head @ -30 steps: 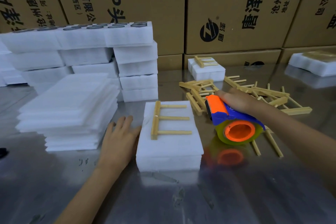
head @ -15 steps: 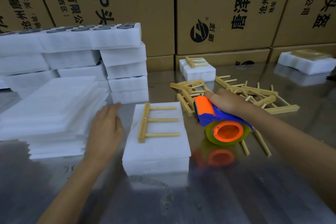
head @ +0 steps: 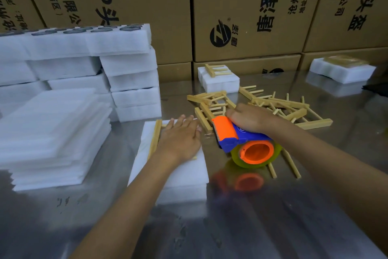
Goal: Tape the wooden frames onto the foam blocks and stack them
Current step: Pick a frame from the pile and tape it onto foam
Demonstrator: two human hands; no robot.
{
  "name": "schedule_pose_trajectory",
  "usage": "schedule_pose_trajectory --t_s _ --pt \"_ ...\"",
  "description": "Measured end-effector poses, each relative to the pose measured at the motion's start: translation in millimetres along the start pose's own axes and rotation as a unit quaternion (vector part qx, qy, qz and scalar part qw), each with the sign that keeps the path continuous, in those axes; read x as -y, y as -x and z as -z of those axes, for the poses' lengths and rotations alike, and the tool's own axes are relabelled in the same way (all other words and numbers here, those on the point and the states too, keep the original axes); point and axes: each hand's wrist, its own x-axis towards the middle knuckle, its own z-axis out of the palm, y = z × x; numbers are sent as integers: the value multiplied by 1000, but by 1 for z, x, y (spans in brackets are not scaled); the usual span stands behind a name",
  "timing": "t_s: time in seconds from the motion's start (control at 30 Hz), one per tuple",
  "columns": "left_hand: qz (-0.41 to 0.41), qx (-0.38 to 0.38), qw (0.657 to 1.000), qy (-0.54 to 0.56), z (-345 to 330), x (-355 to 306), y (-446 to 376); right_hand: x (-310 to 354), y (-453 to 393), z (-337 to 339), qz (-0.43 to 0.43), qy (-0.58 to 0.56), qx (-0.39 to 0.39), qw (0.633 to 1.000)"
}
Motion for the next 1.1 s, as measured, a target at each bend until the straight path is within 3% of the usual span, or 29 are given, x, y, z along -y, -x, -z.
schedule_pose_trajectory --t_s 0.57,0.83,1.1 --pt "-6 16 1000 -10 4 -2 4 -32 -1 12 -32 30 5 999" --pt "-12 23 999 -23 4 -1 4 -49 8 18 -3 34 14 999" --pt "-15 40 999 -13 8 -2 5 -51 9 13 -6 31 -22 999"
